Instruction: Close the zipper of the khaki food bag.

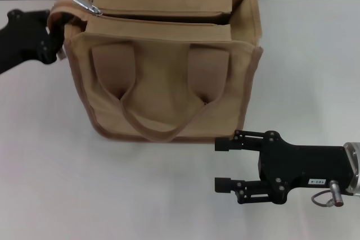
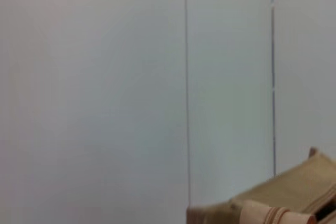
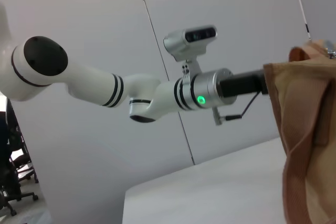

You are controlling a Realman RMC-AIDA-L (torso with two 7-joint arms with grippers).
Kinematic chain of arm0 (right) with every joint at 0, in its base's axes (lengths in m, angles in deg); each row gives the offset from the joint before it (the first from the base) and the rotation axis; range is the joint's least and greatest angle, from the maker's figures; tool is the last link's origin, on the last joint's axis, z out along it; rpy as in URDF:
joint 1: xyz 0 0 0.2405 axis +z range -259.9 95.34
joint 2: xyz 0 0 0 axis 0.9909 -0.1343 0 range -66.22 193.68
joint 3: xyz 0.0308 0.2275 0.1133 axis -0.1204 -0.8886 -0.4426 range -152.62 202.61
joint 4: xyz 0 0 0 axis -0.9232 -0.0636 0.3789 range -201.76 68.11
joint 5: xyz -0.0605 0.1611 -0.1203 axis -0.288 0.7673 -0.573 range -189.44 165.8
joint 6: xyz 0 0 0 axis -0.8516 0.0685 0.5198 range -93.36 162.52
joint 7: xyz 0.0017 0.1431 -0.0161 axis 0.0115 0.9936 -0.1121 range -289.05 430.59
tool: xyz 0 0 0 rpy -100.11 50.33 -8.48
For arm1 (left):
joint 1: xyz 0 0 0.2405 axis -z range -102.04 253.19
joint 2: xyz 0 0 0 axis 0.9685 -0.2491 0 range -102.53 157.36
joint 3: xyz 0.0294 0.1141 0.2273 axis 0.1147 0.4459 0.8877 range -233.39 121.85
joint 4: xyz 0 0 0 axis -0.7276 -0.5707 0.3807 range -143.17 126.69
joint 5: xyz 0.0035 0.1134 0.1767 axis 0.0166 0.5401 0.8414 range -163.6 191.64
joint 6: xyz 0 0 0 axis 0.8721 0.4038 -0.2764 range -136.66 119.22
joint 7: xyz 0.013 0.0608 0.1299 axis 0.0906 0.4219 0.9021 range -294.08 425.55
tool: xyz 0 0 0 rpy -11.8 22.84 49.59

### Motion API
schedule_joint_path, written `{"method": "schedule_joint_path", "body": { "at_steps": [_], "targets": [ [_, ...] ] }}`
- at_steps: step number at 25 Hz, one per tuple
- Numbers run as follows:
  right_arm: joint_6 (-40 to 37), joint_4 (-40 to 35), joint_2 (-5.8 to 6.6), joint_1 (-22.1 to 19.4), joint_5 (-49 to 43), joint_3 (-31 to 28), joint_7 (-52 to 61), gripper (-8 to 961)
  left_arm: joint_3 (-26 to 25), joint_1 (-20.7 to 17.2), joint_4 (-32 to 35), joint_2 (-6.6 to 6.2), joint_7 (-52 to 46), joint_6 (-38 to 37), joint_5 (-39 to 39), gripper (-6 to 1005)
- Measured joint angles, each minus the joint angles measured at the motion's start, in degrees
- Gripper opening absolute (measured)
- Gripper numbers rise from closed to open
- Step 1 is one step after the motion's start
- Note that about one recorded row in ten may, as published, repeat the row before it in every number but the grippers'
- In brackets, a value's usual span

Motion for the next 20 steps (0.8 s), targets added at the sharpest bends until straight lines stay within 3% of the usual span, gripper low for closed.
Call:
{"method": "schedule_joint_path", "body": {
  "at_steps": [7, 20],
  "targets": [
    [-0.6, 0.0, -0.05, -0.2, 0.1, -0.1, 0.0, 756, 0.2, 2.1, 5.8, 2.33, -2.8, -5.2, -0.1, 32],
    [-2.1, 0.1, -0.09, -0.8, 1.5, -0.3, 0.1, 757, 0.3, 4.5, 5.5, 2.57, -2.9, -6.0, -1.2, 32]
  ]
}}
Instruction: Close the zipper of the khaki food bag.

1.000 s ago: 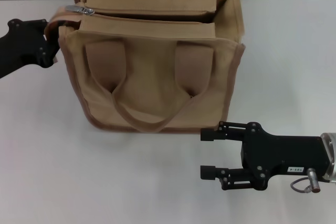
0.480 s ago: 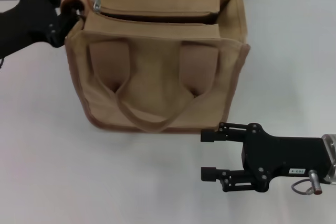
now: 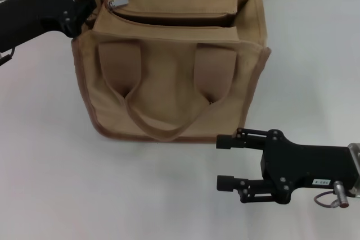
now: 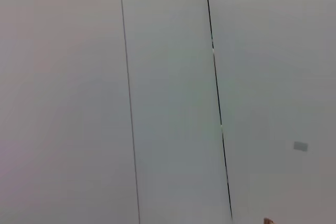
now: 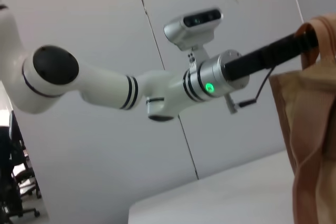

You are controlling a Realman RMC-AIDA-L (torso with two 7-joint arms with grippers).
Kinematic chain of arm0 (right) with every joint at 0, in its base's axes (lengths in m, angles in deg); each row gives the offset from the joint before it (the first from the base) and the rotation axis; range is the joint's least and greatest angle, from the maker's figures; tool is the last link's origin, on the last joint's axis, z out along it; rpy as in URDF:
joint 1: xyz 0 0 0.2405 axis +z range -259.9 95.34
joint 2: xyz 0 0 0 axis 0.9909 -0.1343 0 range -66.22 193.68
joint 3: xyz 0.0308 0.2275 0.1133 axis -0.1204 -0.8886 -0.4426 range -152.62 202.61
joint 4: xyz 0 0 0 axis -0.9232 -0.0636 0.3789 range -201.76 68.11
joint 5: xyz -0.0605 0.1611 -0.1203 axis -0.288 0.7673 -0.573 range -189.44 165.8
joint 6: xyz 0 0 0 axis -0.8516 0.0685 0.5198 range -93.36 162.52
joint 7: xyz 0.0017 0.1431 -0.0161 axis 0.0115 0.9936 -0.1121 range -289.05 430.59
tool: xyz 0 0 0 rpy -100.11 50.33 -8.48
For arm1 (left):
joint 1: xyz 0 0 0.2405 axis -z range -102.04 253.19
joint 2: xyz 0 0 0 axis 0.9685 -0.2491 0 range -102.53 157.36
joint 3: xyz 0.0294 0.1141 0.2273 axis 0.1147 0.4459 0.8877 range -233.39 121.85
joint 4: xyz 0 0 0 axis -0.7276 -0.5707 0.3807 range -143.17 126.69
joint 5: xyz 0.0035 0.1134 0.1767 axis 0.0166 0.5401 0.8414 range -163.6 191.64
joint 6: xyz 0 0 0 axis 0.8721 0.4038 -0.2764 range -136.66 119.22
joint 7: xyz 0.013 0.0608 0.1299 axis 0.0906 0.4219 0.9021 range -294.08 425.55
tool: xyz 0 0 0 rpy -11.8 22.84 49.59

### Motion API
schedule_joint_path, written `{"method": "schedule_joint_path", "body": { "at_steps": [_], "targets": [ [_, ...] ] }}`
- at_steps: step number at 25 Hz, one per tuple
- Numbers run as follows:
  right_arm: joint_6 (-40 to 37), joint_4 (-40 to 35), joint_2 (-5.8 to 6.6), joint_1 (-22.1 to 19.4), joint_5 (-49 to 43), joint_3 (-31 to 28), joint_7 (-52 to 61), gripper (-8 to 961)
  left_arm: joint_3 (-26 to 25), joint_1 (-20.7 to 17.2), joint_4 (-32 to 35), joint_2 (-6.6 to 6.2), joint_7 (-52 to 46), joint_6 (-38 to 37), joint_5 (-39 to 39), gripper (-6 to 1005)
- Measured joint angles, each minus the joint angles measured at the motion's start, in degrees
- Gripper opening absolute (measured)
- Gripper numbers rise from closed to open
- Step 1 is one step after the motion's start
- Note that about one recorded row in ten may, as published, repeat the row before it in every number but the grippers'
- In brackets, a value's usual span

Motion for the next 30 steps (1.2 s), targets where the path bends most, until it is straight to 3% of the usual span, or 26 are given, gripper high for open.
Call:
{"method": "schedule_joint_path", "body": {
  "at_steps": [8, 12, 18, 30],
  "targets": [
    [-10.3, -0.5, 0.46, -0.3, 0.2, -7.8, 0.9, 756, 0.0, -1.9, -0.2, -0.1, 0.0, -1.7, -4.0, 32],
    [-15.4, -0.8, 1.32, -0.2, 0.2, -14.8, 4.7, 756, 0.0, -2.0, -2.8, -0.01, 1.5, -3.0, -6.0, 32],
    [-16.3, -1.2, 2.34, 1.3, 0.2, -17.4, 9.9, 757, 0.0, -1.0, -4.9, 0.02, 3.5, -3.0, -6.4, 32],
    [-15.8, -5.9, 2.46, 4.3, 0.9, -18.9, 17.6, 757, -0.2, -0.9, -6.8, -0.19, 5.1, -3.2, -7.9, 31]
  ]
}}
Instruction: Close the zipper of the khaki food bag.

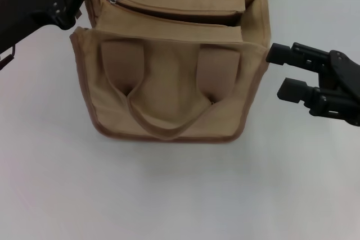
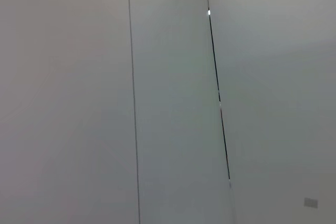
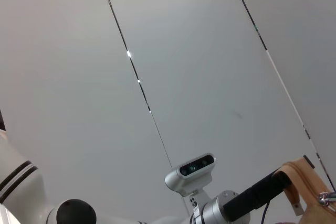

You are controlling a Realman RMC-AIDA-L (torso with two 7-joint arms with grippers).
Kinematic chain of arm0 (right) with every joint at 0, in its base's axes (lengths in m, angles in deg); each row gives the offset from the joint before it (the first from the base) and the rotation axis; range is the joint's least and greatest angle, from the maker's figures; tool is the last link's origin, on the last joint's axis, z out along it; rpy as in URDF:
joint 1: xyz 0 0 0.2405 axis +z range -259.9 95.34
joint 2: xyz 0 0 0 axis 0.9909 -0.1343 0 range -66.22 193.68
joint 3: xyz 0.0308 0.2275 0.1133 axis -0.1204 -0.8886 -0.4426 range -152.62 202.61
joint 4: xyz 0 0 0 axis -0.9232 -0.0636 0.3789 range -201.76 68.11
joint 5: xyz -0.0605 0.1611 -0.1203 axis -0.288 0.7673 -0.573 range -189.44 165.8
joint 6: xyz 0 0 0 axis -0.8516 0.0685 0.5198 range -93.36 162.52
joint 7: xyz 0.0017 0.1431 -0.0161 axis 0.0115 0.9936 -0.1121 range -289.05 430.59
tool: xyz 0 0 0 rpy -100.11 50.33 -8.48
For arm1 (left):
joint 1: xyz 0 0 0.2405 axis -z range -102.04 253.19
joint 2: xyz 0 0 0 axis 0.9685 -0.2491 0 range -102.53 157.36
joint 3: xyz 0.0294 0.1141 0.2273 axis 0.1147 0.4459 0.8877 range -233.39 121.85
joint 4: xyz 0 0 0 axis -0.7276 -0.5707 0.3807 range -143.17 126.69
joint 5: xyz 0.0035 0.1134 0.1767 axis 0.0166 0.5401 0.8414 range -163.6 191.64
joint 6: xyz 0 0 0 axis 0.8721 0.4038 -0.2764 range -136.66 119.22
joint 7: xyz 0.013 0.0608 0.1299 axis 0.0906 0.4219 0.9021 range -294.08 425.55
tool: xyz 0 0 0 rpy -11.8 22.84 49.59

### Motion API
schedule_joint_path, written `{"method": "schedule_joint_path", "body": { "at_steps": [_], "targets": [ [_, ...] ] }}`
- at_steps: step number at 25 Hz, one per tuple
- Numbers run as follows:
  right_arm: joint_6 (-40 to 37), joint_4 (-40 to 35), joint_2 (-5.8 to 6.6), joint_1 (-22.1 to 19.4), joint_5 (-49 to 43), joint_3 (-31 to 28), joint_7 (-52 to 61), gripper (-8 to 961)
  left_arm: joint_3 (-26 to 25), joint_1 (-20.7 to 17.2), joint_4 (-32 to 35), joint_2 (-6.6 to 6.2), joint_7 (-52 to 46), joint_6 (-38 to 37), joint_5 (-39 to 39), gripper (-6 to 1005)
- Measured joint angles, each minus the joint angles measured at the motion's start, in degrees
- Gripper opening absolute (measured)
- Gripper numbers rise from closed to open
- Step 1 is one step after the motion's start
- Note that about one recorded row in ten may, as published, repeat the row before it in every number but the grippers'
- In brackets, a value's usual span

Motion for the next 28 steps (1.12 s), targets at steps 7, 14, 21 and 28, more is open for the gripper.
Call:
{"method": "schedule_joint_path", "body": {
  "at_steps": [7, 14, 21, 28],
  "targets": [
    [0.0, -2.4, 0.17, -0.5, 0.0, -0.6, 3.2, 756, 0.2, 0.0, 0.0, 0.04, -0.1, 0.4, -0.1, 31],
    [2.2, -5.8, 1.11, 2.2, 0.5, -0.6, 10.0, 756, 0.2, 0.2, 0.0, 0.05, -0.3, 0.5, -0.1, 31],
    [7.8, -8.4, 1.87, 7.5, 0.3, 3.5, 17.1, 757, 0.8, 1.7, -0.9, 0.21, -0.3, 0.1, -0.1, 31],
    [16.5, -11.3, 1.47, 11.2, 0.4, 10.3, 20.0, 756, 3.2, 3.1, -2.3, 0.37, 0.1, 0.1, -0.1, 31]
  ]
}}
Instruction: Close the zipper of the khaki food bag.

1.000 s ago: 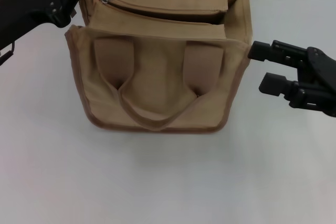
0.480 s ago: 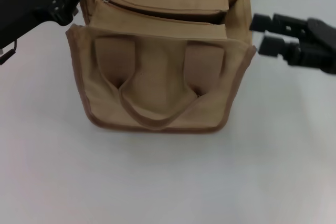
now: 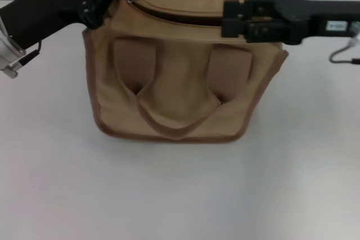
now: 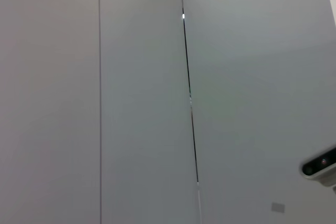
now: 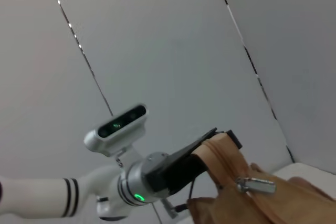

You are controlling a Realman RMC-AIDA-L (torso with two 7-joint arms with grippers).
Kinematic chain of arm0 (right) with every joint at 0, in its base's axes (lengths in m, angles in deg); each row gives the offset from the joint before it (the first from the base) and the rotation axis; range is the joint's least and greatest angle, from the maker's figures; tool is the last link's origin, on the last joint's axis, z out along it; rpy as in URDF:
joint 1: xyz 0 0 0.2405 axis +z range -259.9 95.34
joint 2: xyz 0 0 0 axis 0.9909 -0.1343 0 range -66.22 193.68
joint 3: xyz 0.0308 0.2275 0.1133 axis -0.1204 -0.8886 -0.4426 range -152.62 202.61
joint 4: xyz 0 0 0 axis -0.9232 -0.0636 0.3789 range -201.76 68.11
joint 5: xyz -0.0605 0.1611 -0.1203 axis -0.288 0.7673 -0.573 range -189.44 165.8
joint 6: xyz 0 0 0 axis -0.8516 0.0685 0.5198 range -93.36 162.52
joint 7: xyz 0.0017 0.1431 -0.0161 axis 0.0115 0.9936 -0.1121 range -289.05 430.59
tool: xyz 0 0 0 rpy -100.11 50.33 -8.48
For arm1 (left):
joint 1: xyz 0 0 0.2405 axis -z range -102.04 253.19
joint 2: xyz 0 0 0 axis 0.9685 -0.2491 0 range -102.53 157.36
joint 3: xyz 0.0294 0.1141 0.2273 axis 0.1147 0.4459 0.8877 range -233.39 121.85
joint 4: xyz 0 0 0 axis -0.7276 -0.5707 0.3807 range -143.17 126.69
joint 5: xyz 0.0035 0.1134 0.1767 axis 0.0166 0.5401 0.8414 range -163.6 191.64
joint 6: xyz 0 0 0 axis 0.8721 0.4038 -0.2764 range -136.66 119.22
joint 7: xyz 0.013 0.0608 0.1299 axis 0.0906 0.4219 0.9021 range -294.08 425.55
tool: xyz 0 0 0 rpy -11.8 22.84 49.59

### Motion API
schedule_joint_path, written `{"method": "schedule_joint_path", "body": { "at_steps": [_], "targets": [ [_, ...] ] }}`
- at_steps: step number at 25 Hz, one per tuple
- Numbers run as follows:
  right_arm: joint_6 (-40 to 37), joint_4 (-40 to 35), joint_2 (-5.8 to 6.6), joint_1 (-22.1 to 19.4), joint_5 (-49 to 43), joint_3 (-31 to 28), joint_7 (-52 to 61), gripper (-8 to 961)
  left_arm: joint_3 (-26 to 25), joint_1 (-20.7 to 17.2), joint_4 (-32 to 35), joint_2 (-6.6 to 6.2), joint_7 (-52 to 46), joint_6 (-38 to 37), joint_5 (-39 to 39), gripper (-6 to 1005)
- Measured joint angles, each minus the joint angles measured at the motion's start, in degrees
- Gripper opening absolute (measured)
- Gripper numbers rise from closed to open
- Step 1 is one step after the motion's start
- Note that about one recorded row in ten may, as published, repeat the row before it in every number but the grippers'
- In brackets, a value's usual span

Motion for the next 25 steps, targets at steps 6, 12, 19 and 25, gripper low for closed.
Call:
{"method": "schedule_joint_path", "body": {
  "at_steps": [6, 12, 19, 25],
  "targets": [
    [3.9, -2.8, -0.61, 2.4, 0.0, 2.3, -0.1, 757, 0.1, 0.2, -0.2, 0.03, -0.2, -0.2, -0.6, 31],
    [10.2, -6.9, -1.73, 2.9, 0.1, 8.1, -1.1, 757, 0.1, 0.3, -0.2, -0.17, -0.4, -0.4, -1.2, 31],
    [13.1, -12.0, -3.46, 3.1, 0.2, 11.9, -3.4, 757, 0.1, 0.5, -0.1, -0.24, -0.4, -0.4, -1.3, 31],
    [14.4, -13.1, -3.58, 3.7, 1.4, 12.5, -4.8, 756, 0.1, 0.5, -0.1, -0.24, -0.4, -0.4, -1.4, 31]
  ]
}}
